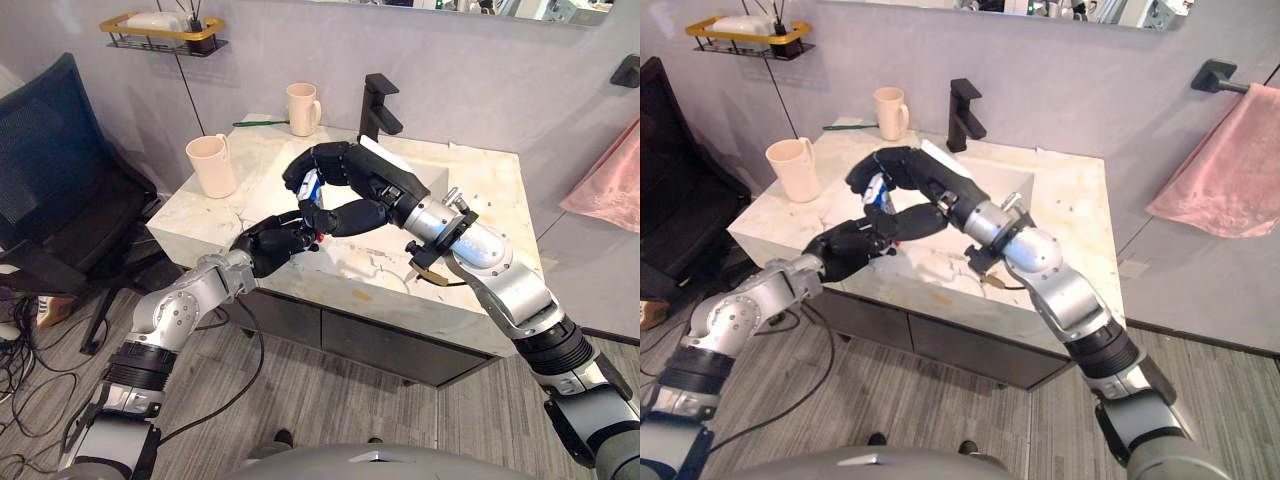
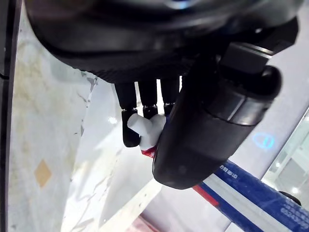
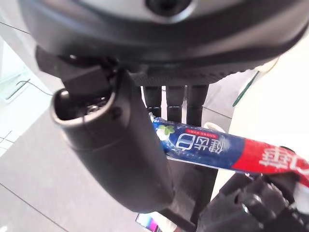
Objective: Organize the bathroom.
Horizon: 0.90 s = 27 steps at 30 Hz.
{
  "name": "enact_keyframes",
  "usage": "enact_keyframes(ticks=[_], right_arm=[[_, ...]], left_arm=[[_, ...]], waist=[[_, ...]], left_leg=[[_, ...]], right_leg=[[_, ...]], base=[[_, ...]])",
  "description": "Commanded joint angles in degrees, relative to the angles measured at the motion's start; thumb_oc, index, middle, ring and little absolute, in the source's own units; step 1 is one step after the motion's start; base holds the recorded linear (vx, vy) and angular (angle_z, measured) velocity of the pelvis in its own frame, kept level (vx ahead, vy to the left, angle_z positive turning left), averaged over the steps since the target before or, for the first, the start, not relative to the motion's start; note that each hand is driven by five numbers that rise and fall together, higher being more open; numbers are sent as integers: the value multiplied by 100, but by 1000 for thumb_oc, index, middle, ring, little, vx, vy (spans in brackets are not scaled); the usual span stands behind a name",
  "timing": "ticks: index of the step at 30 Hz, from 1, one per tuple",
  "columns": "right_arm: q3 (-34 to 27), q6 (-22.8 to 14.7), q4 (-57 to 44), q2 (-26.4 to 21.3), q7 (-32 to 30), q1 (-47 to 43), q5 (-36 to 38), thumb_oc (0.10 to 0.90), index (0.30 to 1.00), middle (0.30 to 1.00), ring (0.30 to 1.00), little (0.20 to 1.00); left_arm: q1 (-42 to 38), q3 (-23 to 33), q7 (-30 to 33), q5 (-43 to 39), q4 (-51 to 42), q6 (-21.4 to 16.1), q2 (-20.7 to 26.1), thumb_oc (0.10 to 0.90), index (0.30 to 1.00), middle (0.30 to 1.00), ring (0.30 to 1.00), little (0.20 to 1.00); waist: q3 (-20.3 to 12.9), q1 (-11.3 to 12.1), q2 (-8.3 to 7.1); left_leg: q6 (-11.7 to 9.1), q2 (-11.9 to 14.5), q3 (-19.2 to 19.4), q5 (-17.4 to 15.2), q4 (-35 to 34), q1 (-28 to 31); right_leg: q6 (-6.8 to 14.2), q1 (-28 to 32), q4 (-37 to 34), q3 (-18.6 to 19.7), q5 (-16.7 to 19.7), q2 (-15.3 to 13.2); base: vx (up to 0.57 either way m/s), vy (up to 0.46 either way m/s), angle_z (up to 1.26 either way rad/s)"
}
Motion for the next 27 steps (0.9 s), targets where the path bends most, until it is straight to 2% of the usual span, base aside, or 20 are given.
enact_keyframes(ticks=[1, 11, 12, 13, 14, 27], right_arm=[[-194, -497, -575, 82, 20, -588, 313, 400, 300, 300, 300, 300], [-144, -450, -524, 142, 8, -619, 302, 400, 300, 300, 300, 300], [-138, -440, -522, 146, 16, -620, 328, 485, 427, 427, 427, 427], [-138, -440, -522, 146, 16, -620, 328, 485, 427, 427, 427, 427], [-120, -345, -523, 150, 131, -583, 251, 800, 900, 900, 900, 900], [-13, -189, -455, 98, 363, -595, 193, 800, 900, 900, 900, 900]], left_arm=[[-358, 255, 25, -43, 53, -449, 126, 400, 300, 300, 300, 300], [-362, 241, 44, -42, 83, -477, 87, 400, 300, 300, 300, 300], [-369, 237, 58, -47, 74, -468, 80, 400, 300, 300, 300, 300], [-369, 237, 58, -47, 74, -468, 80, 400, 300, 300, 300, 300], [-356, 233, 35, -13, 75, -482, 61, 400, 300, 300, 300, 300], [-313, 192, 60, -20, 35, -502, 30, 400, 300, 300, 300, 300]], waist=[[-451, 52, -6], [-445, 48, 2], [-445, 47, 1], [-445, 47, 1], [-447, 45, -2], [-445, 63, -26]], left_leg=[[-144, 265, 353, -254, 177, 139], [-136, 262, 352, -263, 193, 146], [-136, 263, 353, -262, 193, 145], [-136, 263, 353, -262, 193, 145], [-139, 266, 354, -267, 204, 142], [-148, 275, 342, -257, 208, 141]], right_leg=[[462, 122, 333, 94, -579, -371], [451, 126, 349, 103, -592, -372], [450, 125, 352, 104, -593, -373], [450, 125, 352, 104, -593, -373], [450, 122, 362, 96, -601, -377], [439, 139, 349, 80, -594, -364]], base=[[0, 0, 0], [0, 0, 0], [0, 0, 0], [0, 0, 0], [0, 0, 0], [0, 0, 0]])
